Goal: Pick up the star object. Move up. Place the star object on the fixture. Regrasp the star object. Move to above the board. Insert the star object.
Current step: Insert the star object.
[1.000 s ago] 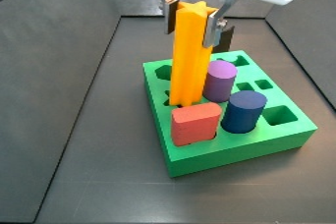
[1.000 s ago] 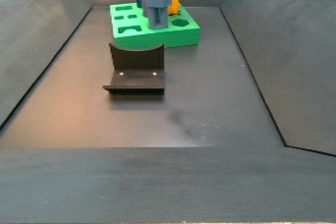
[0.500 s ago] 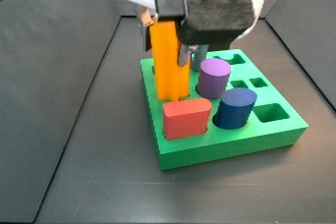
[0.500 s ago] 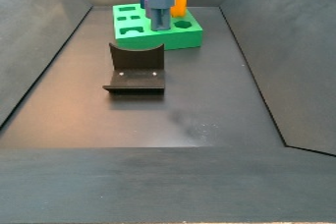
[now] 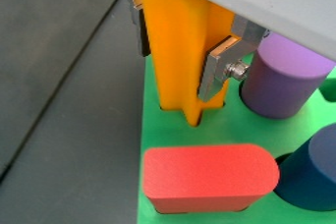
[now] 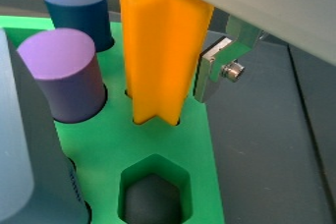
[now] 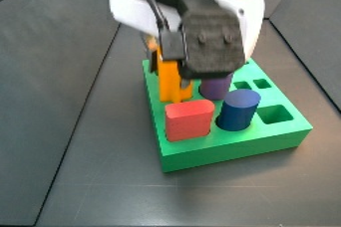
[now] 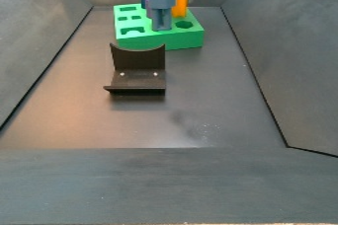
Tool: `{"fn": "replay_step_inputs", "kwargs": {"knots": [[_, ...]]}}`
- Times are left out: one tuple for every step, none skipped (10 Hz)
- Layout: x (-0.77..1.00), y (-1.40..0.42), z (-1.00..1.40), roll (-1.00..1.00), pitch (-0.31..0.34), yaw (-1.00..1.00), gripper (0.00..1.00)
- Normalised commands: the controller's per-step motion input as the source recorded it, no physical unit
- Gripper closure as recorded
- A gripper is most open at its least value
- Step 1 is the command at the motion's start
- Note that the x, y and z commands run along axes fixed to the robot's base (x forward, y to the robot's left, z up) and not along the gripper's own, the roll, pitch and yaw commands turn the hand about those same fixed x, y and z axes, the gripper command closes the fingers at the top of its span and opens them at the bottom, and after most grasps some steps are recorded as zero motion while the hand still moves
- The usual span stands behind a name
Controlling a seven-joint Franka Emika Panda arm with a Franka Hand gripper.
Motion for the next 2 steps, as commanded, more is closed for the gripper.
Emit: {"fn": "replay_step_inputs", "kwargs": {"knots": [[0.00, 0.00, 0.00, 0.00, -0.023, 0.00, 1.00], [0.00, 0.00, 0.00, 0.00, 0.000, 0.00, 1.00]]}}
